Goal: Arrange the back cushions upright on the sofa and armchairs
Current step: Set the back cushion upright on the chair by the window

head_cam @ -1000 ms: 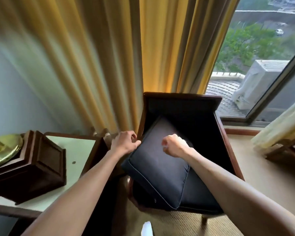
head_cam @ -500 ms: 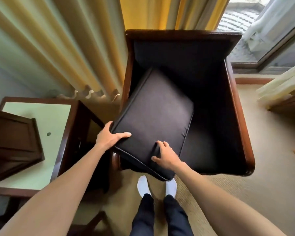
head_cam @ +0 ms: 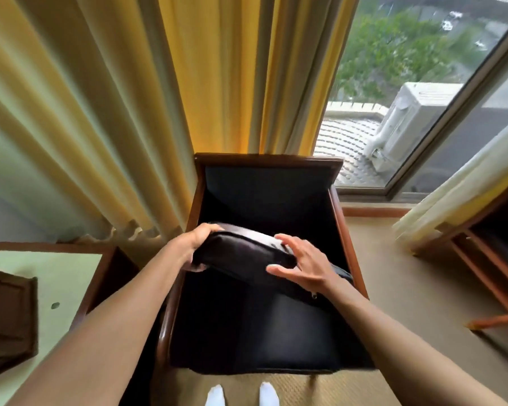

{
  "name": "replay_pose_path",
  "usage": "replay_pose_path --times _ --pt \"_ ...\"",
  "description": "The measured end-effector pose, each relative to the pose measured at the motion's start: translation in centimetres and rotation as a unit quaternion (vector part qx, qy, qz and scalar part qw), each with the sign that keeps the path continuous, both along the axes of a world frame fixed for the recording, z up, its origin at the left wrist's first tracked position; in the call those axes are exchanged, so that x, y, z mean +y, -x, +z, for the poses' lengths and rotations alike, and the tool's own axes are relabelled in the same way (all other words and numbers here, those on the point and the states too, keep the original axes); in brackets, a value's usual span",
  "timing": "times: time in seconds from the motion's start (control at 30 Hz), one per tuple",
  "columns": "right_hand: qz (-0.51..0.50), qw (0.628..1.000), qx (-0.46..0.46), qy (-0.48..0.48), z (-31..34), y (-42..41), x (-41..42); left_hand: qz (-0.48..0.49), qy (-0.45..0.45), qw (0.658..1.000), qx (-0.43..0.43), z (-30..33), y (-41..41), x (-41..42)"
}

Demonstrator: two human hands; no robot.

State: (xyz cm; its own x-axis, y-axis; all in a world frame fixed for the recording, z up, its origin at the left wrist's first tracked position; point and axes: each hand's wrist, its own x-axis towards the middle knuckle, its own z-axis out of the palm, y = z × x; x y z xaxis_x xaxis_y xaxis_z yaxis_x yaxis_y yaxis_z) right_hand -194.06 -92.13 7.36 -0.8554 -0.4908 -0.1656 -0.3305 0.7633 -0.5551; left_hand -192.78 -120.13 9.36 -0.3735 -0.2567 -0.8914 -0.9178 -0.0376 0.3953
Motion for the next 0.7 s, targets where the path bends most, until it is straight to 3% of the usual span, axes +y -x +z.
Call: replay_pose_path --times 0.07,0.13,0.23,0.33,0.4,0.5,0.6,0.7 --pt "0.085 0.988 0.038 -0.126 2.4 0.9 0.6 0.021 -0.002 1.000 0.009 1.5 1.2 1.5" --pt "0.090 0.971 0.075 -0.206 2.4 0.8 1.4 0.030 -0.009 0.999 0.016 2.8 1.5 3.2" --pt "0.032 0.962 0.099 -0.252 0.9 0.5 2.6 0.049 -0.014 0.997 0.066 3.4 1.0 5.2" --pt "0.014 0.967 0.090 -0.240 0.4 1.5 3.4 0.016 -0.005 0.993 0.121 3.5 0.5 5.3" --pt "0.012 0.970 0.099 -0.223 0.9 3.6 3.4 -0.078 0.071 0.981 0.162 3.8 0.3 4.8" --pt "0.004 0.975 0.121 -0.185 2.6 7.4 1.8 -0.253 0.275 0.907 0.197 4.0 0.5 4.2" --pt "0.006 0.977 0.120 -0.174 2.9 9.3 0.0 -0.242 0.381 0.859 0.241 2.7 2.1 2.7" --pt "-0.010 0.974 0.130 -0.187 2.1 10.4 0.0 -0.223 0.388 0.851 0.274 1.6 4.2 1.0"
